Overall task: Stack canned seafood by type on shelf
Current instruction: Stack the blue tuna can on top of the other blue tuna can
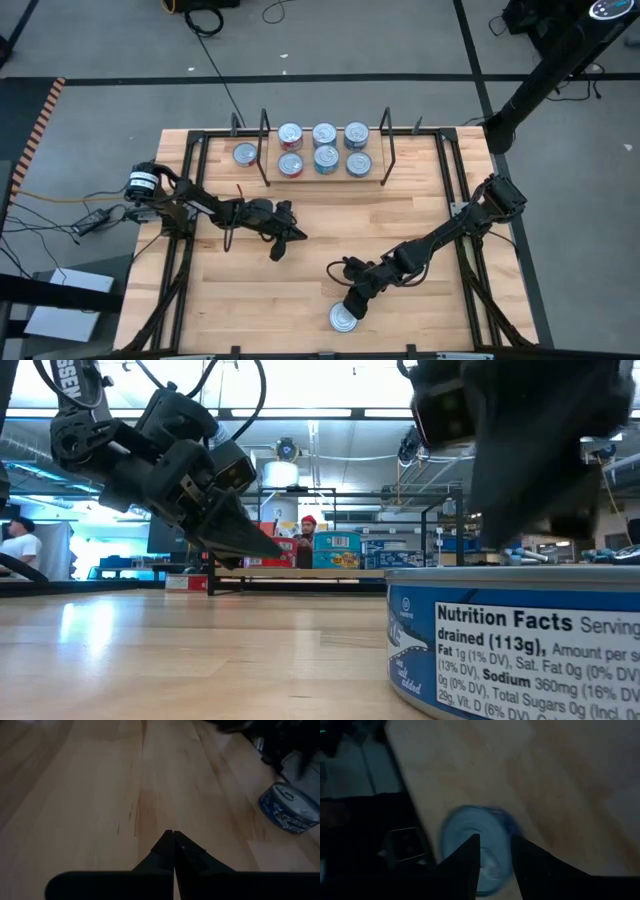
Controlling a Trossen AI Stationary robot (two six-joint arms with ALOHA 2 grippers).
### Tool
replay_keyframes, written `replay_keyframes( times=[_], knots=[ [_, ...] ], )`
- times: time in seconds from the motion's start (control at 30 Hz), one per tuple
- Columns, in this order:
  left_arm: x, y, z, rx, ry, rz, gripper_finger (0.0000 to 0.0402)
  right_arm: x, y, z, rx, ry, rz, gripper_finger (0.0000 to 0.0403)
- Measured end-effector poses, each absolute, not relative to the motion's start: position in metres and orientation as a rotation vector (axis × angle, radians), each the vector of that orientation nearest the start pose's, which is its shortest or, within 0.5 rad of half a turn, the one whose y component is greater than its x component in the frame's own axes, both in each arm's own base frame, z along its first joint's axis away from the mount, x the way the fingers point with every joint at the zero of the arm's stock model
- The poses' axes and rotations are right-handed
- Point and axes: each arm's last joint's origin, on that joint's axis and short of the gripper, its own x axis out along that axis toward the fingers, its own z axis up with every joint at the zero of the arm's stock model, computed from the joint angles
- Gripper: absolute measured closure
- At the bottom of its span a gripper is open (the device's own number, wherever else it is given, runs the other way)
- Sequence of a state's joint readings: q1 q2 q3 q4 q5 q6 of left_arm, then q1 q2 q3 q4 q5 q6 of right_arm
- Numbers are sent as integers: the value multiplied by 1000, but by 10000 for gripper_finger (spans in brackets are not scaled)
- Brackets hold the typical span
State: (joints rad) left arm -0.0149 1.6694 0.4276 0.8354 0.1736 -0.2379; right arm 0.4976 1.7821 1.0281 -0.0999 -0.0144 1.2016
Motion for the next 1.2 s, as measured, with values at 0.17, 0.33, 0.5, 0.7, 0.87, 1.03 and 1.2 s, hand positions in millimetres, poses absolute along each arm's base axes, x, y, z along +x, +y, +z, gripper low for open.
replay_keyframes(
  times=[0.17, 0.33, 0.5, 0.7, 0.87, 1.03, 1.2],
  knots=[
    [271, -9, 110, -269, 448, -137, 398, 323, 176, 189, 814, 1034, -72, 284],
    [271, -9, 110, -269, 440, -139, 398, 324, 175, 200, 723, 1081, -85, 284],
    [271, -9, 111, -269, 432, -141, 398, 329, 174, 189, 720, 1119, -66, 284],
    [272, -9, 112, -274, 420, -147, 398, 343, 182, 168, 700, 1197, -30, 284],
    [271, -9, 111, -278, 429, -146, 398, 347, 186, 154, 676, 1229, -59, 284],
    [272, -9, 111, -281, 428, -146, 398, 347, 184, 152, 662, 1236, -103, 296],
    [272, -9, 112, -303, 425, -144, 398, 346, 181, 152, 656, 1247, -124, 343]
  ],
)
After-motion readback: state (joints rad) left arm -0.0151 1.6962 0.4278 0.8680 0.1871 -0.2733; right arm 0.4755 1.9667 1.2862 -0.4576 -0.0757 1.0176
